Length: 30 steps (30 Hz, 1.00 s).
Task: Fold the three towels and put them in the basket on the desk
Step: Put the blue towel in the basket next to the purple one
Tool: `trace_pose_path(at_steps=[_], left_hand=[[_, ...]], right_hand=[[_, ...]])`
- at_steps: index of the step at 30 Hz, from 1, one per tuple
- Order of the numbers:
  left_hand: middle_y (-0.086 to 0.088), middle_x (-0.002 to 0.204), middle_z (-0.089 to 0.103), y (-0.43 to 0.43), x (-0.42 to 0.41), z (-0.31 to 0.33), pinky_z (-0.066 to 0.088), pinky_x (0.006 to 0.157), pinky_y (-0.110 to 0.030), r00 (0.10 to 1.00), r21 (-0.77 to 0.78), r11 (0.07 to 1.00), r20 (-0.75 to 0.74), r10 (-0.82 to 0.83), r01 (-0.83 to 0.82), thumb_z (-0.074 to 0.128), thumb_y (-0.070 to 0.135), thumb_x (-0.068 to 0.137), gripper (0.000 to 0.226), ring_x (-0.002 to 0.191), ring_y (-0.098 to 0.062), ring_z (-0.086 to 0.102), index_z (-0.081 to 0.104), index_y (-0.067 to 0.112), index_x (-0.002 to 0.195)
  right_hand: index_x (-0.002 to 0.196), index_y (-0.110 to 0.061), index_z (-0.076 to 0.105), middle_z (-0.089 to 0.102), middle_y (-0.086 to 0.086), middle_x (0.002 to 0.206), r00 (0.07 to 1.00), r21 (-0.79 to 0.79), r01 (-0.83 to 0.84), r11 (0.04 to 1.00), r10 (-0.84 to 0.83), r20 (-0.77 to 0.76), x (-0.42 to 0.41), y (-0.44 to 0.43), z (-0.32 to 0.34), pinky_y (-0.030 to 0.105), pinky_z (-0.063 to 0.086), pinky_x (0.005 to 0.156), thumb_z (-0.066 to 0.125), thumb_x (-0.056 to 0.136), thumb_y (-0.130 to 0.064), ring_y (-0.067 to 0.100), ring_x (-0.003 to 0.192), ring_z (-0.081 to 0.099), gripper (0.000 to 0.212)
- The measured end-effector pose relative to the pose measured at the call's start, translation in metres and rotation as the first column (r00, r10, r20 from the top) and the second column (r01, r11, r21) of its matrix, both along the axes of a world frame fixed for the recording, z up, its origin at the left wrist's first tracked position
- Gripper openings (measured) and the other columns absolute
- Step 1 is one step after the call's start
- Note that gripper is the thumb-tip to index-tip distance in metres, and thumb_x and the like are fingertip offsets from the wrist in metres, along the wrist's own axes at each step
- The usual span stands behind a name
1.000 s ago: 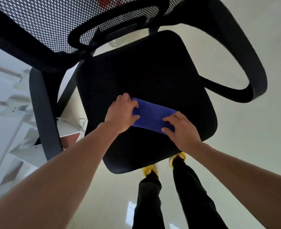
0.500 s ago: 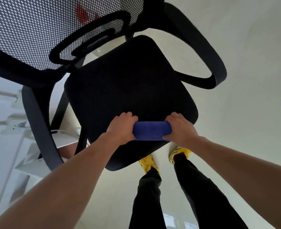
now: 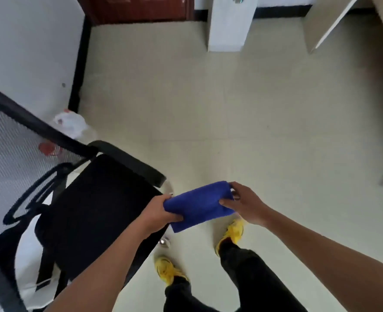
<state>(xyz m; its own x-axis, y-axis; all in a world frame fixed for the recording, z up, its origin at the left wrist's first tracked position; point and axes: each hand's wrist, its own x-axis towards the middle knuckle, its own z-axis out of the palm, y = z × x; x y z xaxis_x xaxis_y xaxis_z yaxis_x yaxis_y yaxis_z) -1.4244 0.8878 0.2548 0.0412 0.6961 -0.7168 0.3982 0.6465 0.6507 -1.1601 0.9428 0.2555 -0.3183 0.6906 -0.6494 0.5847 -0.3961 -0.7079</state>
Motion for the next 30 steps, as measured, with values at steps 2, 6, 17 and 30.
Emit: trace_pose_path(at_steps=[2, 6, 17, 30], left_hand=[[-0.009, 0.091, 0.073, 0.042, 0.037, 0.021, 0.056, 0.071, -0.037, 0.976, -0.003, 0.985, 0.140, 0.169, -0.170, 0.079, -0.002, 0.070, 0.036, 0.080, -0.019, 0.069, 0.065, 0.006, 0.103], [-0.008, 0.106, 0.070, 0.136, 0.128, 0.067, 0.059, 0.073, -0.044, 0.924, 0.095, 0.945, 0.262, 0.278, -0.312, 0.069, 0.004, 0.082, 0.036, 0.097, -0.028, 0.068, 0.059, 0.016, 0.114], [0.002, 0.098, 0.063, 0.360, 0.234, 0.177, 0.052, 0.073, -0.030, 0.995, 0.617, 0.785, -0.101, 0.011, 0.054, 0.068, 0.015, 0.083, 0.038, 0.087, -0.017, 0.063, 0.047, 0.018, 0.114], [0.003, 0.080, 0.052, 0.637, 0.246, 0.208, 0.034, 0.059, -0.026, 0.520, 0.444, 0.314, -0.825, -0.222, 0.839, 0.055, 0.014, 0.079, 0.024, 0.065, -0.020, 0.049, 0.043, 0.016, 0.099]], right_hand=[[0.107, -0.021, 0.056, 0.064, -0.007, 0.094, 0.996, 0.017, 0.086, 0.996, -0.086, -0.023, 0.038, 0.035, 0.023, 0.012, 0.043, 0.064, 0.063, 0.092, -0.020, 0.004, 0.082, 0.060, 0.017], [0.104, -0.010, 0.056, 0.058, 0.000, 0.091, 0.933, 0.114, 0.360, 0.926, -0.359, -0.034, 0.107, 0.108, 0.067, 0.021, 0.038, 0.062, 0.053, 0.093, -0.011, 0.009, 0.076, 0.051, 0.011], [0.117, -0.019, 0.049, 0.060, -0.003, 0.102, 0.863, 0.453, 0.495, 0.742, -0.480, -0.156, 0.198, 0.311, 0.165, 0.026, 0.049, 0.067, 0.070, 0.087, -0.033, 0.019, 0.090, 0.059, 0.040], [0.110, -0.016, 0.056, 0.060, 0.001, 0.104, 0.790, 0.723, -0.514, 0.461, -0.074, 0.609, 0.239, 0.571, 0.201, 0.027, 0.038, 0.066, 0.063, 0.082, -0.026, 0.025, 0.082, 0.061, 0.030]])
